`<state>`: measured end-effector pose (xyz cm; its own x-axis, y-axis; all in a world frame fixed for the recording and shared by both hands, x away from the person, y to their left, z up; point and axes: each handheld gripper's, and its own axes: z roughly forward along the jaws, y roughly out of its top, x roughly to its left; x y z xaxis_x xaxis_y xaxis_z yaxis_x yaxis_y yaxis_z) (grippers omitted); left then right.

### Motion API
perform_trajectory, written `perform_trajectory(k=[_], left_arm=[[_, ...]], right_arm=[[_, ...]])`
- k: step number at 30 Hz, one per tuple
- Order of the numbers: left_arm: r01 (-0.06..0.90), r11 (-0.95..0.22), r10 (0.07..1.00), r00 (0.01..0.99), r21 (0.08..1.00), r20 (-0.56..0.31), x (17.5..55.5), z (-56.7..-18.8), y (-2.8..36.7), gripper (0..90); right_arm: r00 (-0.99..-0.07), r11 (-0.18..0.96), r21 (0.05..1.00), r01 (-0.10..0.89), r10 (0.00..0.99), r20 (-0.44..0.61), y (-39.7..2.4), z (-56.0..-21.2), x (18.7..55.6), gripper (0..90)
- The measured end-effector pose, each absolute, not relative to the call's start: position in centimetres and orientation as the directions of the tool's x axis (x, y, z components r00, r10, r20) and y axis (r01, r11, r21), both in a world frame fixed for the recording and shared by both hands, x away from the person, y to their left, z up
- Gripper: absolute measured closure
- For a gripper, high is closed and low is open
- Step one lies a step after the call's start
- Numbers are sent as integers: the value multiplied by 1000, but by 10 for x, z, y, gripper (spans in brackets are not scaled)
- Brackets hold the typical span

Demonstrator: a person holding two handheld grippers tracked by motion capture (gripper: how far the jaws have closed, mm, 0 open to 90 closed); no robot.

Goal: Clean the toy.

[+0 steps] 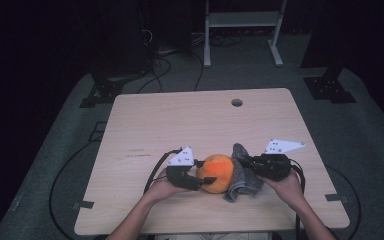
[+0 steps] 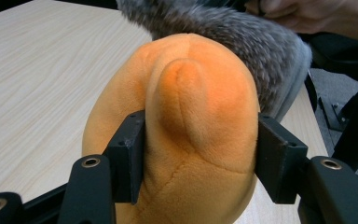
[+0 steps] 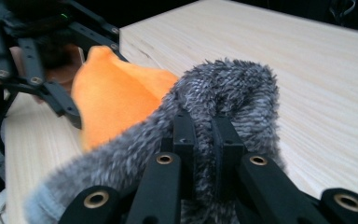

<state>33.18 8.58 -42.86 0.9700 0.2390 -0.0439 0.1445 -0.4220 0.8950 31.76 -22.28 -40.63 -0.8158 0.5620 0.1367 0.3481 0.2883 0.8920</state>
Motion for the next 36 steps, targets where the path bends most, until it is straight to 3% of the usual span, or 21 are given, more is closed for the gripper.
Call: perform_trajectory(k=[3, 7, 8, 14, 20, 29, 32, 36], left_arm=[[140, -425, 234, 971, 894, -41, 331, -427, 85, 391], [193, -411, 266, 960, 891, -85, 337, -423, 88, 176], [204, -426, 275, 957, 882, -89, 338, -424, 87, 158], [156, -443, 227, 972, 883, -57, 335, -429, 82, 363], [118, -473, 206, 978, 873, -21, 329, -429, 81, 382], [103, -469, 177, 984, 877, -21, 329, -432, 79, 384], [88, -475, 168, 986, 876, -8, 327, -432, 75, 383], [85, -486, 173, 985, 870, 1, 326, -431, 77, 382]], right_arm=[[-828, 271, 903, 333, 542, 143, -221, -404, 314, 820], [-822, 275, 890, 364, 545, 168, -222, -414, 319, 821], [-819, 275, 887, 370, 548, 172, -224, -415, 320, 820], [-827, 228, 901, 370, 523, 207, -226, -404, 318, 821], [-871, 308, 903, 298, 475, 125, -198, -389, 318, 822], [-823, 304, 870, 388, 539, 179, -227, -408, 322, 823], [-849, 272, 893, 359, 492, 191, -224, -400, 316, 821], [-873, 320, 894, 314, 467, 140, -207, -395, 313, 822]])
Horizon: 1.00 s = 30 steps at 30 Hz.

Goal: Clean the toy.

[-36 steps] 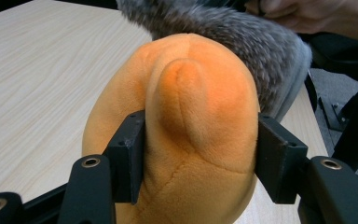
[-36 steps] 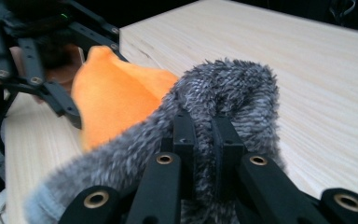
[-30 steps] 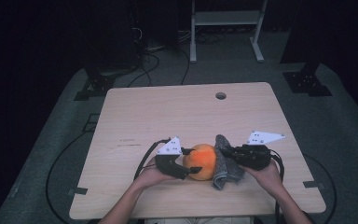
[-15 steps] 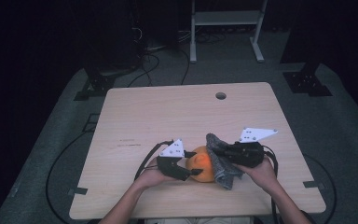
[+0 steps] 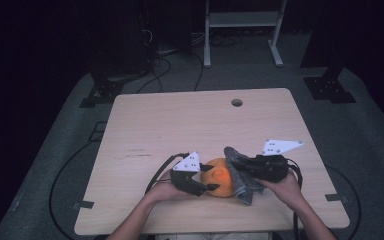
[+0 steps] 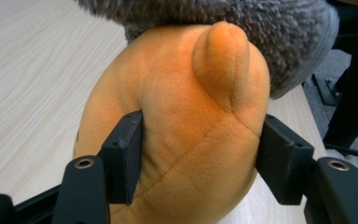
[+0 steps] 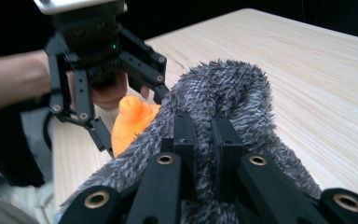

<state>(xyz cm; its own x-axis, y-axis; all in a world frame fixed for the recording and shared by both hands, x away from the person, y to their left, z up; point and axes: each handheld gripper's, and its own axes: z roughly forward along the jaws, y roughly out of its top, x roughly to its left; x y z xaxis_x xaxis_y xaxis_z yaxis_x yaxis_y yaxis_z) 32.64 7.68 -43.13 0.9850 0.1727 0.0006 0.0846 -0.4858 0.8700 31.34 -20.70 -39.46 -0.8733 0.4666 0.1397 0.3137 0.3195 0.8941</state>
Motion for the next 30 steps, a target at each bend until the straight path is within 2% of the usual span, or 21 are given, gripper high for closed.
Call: perform_trajectory(k=[5, 9, 12, 16, 23, 26, 30], left_arm=[[123, -462, 191, 981, 878, -37, 332, -433, 85, 384], [122, -460, 189, 981, 880, -37, 333, -433, 84, 385], [121, -459, 193, 981, 880, -34, 334, -433, 85, 385], [136, -452, 207, 977, 882, -45, 336, -434, 89, 385], [178, -427, 229, 970, 886, -85, 342, -435, 96, 385], [180, -424, 230, 969, 888, -87, 342, -435, 95, 387], [202, -417, 246, 964, 886, -104, 344, -435, 98, 386]], right_arm=[[-842, 298, 880, 369, 508, 181, -220, -406, 322, 822], [-812, 302, 871, 387, 560, 166, -235, -413, 320, 822], [-826, 256, 895, 365, 533, 185, -236, -407, 316, 822], [-843, 295, 893, 340, 517, 150, -226, -405, 312, 822], [-792, 273, 869, 413, 578, 194, -244, -423, 318, 821], [-810, 212, 899, 383, 546, 216, -241, -413, 314, 821], [-834, 254, 904, 344, 524, 170, -227, -408, 314, 820]])
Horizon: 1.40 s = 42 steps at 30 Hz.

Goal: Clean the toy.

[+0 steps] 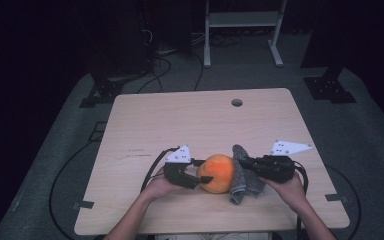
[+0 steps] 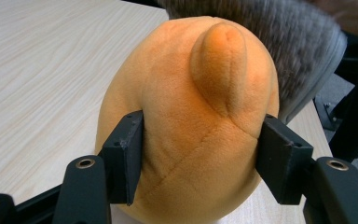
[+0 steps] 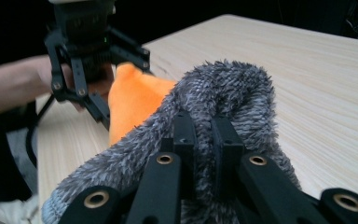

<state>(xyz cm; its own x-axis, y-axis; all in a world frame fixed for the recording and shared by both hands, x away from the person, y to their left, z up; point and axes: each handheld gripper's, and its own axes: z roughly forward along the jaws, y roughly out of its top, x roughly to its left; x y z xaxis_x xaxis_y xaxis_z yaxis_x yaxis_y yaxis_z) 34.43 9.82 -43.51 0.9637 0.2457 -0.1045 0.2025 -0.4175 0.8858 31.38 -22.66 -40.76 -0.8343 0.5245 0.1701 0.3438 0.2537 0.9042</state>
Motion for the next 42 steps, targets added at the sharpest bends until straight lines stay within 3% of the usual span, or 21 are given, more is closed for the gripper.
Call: perform_trajectory(k=[4, 6, 11, 16, 24, 31, 36, 42], left_arm=[[252, -386, 279, 949, 887, -148, 349, -436, 103, 389], [263, -378, 288, 945, 888, -157, 351, -436, 105, 391], [264, -368, 304, 940, 892, -153, 350, -436, 96, 396], [289, -345, 333, 927, 893, -172, 352, -435, 95, 396], [358, -291, 359, 900, 887, -246, 359, -438, 102, 397], [340, -302, 361, 906, 891, -223, 355, -436, 94, 400], [300, -334, 294, 934, 894, -203, 349, -436, 91, 346], [290, -347, 335, 927, 892, -171, 346, -433, 85, 397]], right_arm=[[-807, 327, 868, 375, 576, 131, -228, -421, 317, 821], [-794, 309, 863, 399, 587, 157, -235, -424, 316, 820], [-831, 250, 908, 336, 533, 161, -225, -406, 307, 820], [-855, 265, 923, 280, 506, 114, -201, -396, 310, 819], [-826, 314, 891, 330, 553, 111, -211, -413, 315, 820], [-840, 272, 916, 294, 531, 112, -210, -402, 311, 819], [-828, 304, 898, 320, 550, 109, -212, -412, 317, 819], [-807, 299, 890, 345, 578, 119, -222, -414, 316, 819]])
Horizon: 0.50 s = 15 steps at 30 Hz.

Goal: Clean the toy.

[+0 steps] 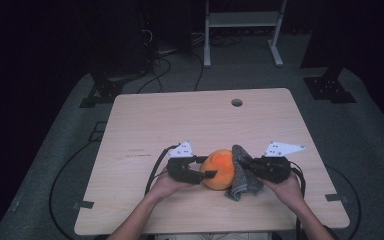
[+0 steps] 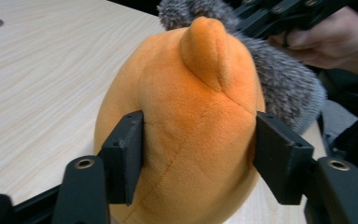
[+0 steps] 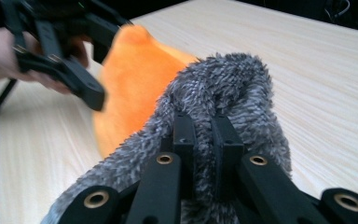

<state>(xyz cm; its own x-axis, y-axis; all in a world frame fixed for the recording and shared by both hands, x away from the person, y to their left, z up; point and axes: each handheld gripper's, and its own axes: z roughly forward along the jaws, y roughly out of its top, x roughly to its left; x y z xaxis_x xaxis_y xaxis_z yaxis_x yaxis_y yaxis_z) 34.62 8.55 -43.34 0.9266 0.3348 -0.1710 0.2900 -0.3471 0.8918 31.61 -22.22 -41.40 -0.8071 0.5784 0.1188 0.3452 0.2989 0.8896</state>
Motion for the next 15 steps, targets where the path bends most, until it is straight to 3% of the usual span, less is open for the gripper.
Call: perform_trajectory(k=[3, 7, 15], left_arm=[[300, -338, 345, 921, 892, -179, 346, -434, 84, 403], [296, -343, 352, 920, 891, -171, 345, -433, 83, 410], [309, -330, 370, 911, 892, -179, 346, -433, 84, 420]], right_arm=[[-847, 258, 918, 301, 516, 132, -214, -404, 308, 819], [-872, 317, 916, 245, 485, 65, -194, -398, 302, 817], [-834, 338, 889, 308, 545, 82, -216, -411, 309, 819]])
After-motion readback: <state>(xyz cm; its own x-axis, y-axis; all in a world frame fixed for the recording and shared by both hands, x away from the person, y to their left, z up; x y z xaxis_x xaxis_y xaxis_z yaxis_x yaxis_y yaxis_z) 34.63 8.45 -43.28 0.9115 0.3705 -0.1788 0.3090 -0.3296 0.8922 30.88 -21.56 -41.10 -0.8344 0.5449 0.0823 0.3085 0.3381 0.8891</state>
